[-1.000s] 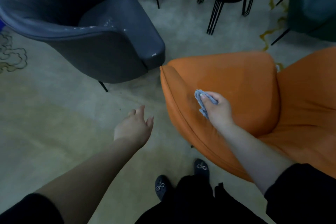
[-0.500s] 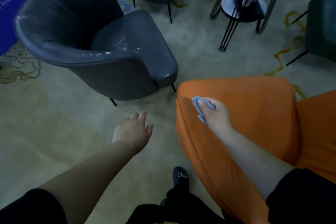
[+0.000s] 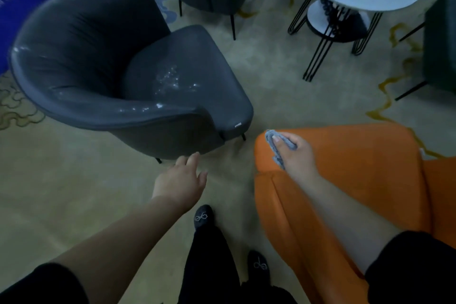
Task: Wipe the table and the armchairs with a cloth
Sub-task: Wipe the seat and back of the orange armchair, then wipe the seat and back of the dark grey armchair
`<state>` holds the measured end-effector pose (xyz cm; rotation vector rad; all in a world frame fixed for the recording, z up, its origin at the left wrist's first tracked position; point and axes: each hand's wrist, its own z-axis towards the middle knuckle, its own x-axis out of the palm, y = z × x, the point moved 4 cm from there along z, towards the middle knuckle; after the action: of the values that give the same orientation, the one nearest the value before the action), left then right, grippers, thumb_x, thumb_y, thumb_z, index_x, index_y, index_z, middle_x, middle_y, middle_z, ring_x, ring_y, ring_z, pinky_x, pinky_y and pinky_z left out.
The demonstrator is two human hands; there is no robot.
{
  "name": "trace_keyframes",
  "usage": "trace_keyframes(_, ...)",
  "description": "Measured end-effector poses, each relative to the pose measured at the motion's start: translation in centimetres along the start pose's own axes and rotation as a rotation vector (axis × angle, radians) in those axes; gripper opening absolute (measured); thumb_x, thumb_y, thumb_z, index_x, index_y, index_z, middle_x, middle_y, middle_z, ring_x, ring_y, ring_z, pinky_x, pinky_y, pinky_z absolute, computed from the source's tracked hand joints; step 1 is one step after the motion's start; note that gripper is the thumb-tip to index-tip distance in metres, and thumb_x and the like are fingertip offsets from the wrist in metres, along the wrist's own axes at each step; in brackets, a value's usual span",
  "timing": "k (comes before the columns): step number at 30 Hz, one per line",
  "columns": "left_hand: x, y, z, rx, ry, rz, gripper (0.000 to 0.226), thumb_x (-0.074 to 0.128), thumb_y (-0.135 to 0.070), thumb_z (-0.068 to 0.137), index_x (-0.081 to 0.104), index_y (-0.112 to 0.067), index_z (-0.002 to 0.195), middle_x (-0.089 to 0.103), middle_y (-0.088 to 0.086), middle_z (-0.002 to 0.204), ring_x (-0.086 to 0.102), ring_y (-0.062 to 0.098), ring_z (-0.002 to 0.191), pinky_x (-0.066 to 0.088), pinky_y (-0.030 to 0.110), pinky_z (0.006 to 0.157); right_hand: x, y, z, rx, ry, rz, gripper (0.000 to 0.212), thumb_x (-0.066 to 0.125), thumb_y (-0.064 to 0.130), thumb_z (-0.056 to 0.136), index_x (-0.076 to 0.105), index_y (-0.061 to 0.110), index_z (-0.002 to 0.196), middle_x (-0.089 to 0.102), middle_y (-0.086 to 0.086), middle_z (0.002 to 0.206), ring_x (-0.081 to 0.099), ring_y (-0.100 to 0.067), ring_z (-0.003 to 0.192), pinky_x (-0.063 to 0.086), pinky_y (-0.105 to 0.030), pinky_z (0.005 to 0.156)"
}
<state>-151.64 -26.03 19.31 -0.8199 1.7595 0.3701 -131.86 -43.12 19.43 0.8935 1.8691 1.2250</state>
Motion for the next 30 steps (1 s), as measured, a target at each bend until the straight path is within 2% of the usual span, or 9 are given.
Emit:
trace_keyframes(3,-1.4,0.9,3.0,0.072,0.012,0.015,0.059,0.027,-0.054,0.095,0.020,-0.027,0.147,0.044,0.001,0.136,0.050,0.025,0.116,0.047,0.038,0.083,2.3,1.1,2.3,0.013,-0.052,-0.005,0.023,0.064,0.020,0.088,0.069,0.034,0.071,0.065,0.010,0.064,0.061,-0.009,0.058,0.052,-0.025,0.050)
trace_keyframes(6,-3.5,1.7,6.1,0.163,-0.014,0.033,0.059,0.028,-0.054,0.095,0.021,-0.027,0.147,0.045,0.000,0.135,0.051,0.024,0.114,0.048,0.038,0.085,4.4,2.3,4.7,-0.010,-0.087,-0.025,0.017,0.063,0.023,0.089,0.069,0.032,0.075,0.067,0.007,0.068,0.064,-0.014,0.062,0.052,-0.029,0.056)
trace_keyframes(11,-6.8,3.6,10.3,0.254,-0.077,0.010,0.055,0.032,-0.050,0.095,0.028,-0.025,0.144,0.047,0.000,0.131,0.051,0.023,0.114,0.048,0.037,0.086,7.2,3.8,7.3,-0.027,-0.151,-0.017,0.022,0.064,0.022,0.088,0.068,0.037,0.072,0.068,0.007,0.071,0.065,-0.012,0.066,0.057,-0.031,0.061)
trace_keyframes(14,-8.2,4.5,12.6,0.266,-0.110,-0.013,0.051,0.035,-0.047,0.096,0.033,-0.025,0.141,0.049,0.001,0.129,0.048,0.023,0.116,0.047,0.038,0.089,7.9,4.6,8.7,-0.027,-0.185,0.001,0.021,0.064,0.020,0.088,0.069,0.034,0.073,0.068,0.004,0.072,0.064,-0.007,0.063,0.055,-0.026,0.056)
trace_keyframes(20,-9.7,5.5,16.2,0.251,-0.131,0.006,0.051,0.036,-0.046,0.096,0.035,-0.023,0.140,0.047,0.001,0.128,0.044,0.021,0.116,0.047,0.036,0.090,9.2,6.6,12.8,-0.075,-0.184,-0.112,0.014,0.064,0.021,0.088,0.067,0.031,0.079,0.065,0.015,0.069,0.060,0.003,0.062,0.052,-0.019,0.062)
trace_keyframes(24,-10.2,5.7,19.3,0.223,-0.125,0.033,0.049,0.039,-0.044,0.095,0.038,-0.023,0.140,0.048,0.000,0.127,0.045,0.022,0.113,0.046,0.035,0.088,10.4,7.8,16.7,-0.113,-0.157,-0.143,0.012,0.064,0.018,0.088,0.066,0.028,0.081,0.062,0.021,0.071,0.056,0.017,0.062,0.039,0.000,0.057)
trace_keyframes(26,-10.5,5.8,21.6,0.190,-0.108,0.046,0.048,0.040,-0.044,0.095,0.039,-0.023,0.139,0.049,0.001,0.127,0.045,0.023,0.112,0.045,0.035,0.086,10.7,7.9,19.3,-0.108,-0.126,-0.138,0.014,0.064,0.019,0.088,0.066,0.031,0.080,0.064,0.017,0.073,0.058,0.013,0.065,0.043,-0.004,0.062)
trace_keyframes(29,-10.7,5.8,25.2,0.128,-0.073,0.069,0.048,0.039,-0.044,0.096,0.038,-0.024,0.139,0.047,0.000,0.127,0.043,0.022,0.114,0.043,0.035,0.087,11.1,7.6,23.9,-0.047,-0.037,-0.102,0.009,0.062,0.020,0.089,0.070,0.024,0.088,0.068,0.006,0.077,0.062,-0.005,0.072,0.053,-0.027,0.072)
trace_keyframes(30,-10.8,5.8,26.0,0.114,-0.062,0.080,0.048,0.038,-0.044,0.096,0.038,-0.024,0.139,0.047,0.000,0.127,0.043,0.022,0.115,0.043,0.035,0.088,11.3,7.5,25.0,-0.035,-0.014,-0.094,0.009,0.062,0.021,0.089,0.070,0.025,0.087,0.068,0.007,0.077,0.063,-0.006,0.071,0.054,-0.030,0.072)
